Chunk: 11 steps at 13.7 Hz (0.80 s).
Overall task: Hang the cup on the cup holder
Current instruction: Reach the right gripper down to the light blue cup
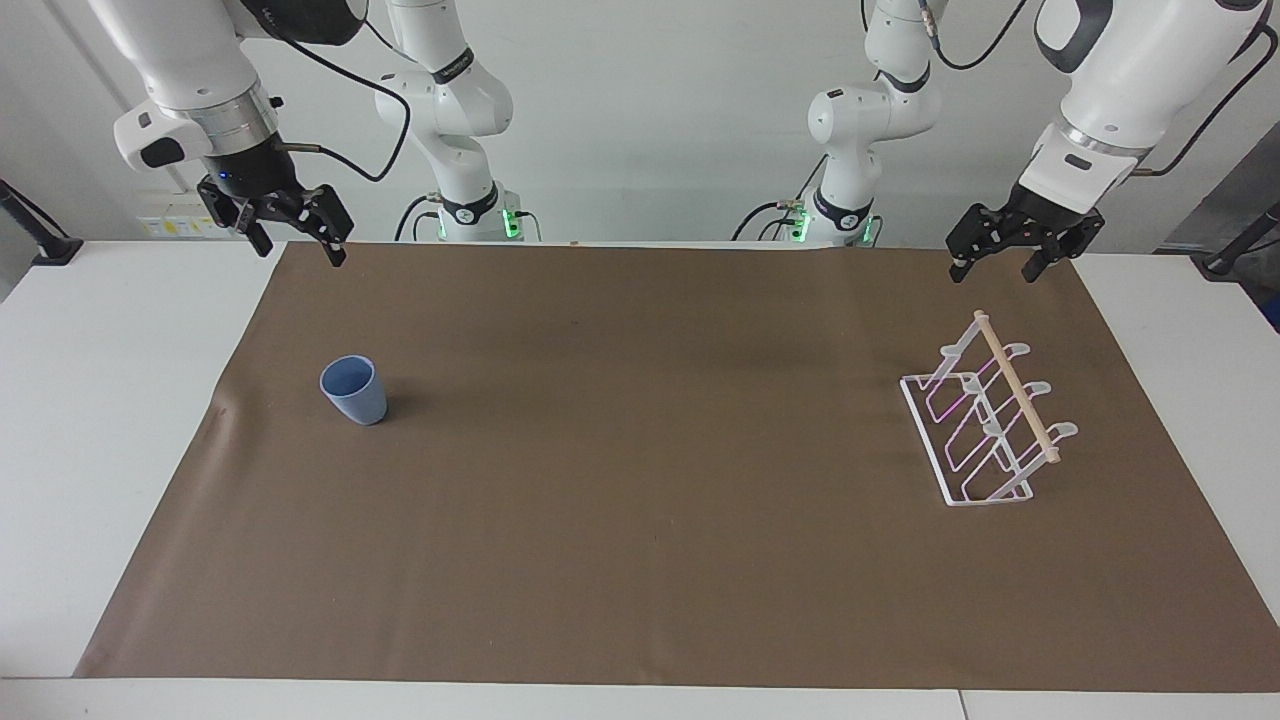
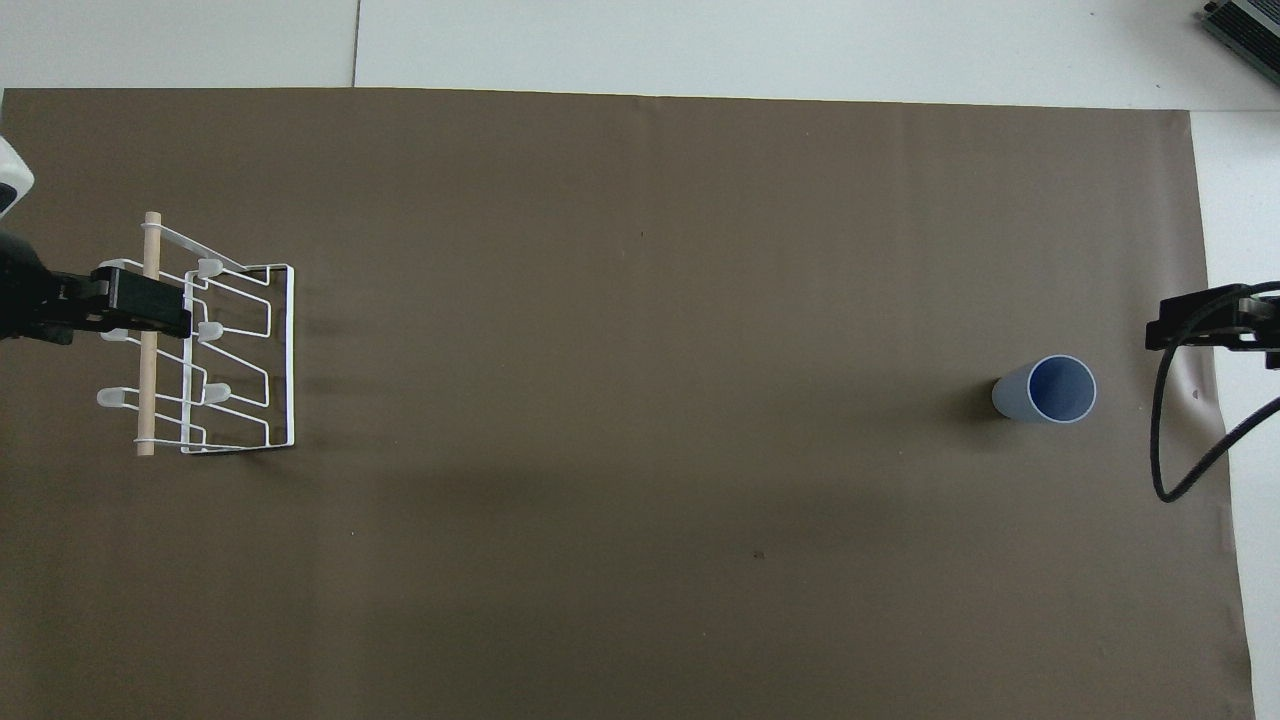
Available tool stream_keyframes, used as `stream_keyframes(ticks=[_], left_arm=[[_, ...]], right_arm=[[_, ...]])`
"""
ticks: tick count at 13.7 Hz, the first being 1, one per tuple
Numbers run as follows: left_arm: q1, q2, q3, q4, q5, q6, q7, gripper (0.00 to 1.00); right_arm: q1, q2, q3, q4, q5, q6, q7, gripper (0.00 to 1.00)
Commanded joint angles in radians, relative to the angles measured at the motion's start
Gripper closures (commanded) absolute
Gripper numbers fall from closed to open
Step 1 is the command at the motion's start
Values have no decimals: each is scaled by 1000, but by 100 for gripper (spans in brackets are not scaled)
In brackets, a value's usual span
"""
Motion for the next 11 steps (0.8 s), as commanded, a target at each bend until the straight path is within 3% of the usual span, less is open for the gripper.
stream_keyframes(ticks=[1,11], left_arm=[[-2,-30,-4,-33,-12,19,15,0],[44,-62,-1,-94,-14,68,13,0]], right_arm=[[4,-26,-8,-34,18,23,-21,0],[7,-32,-13,-52,5,8,-41,0]])
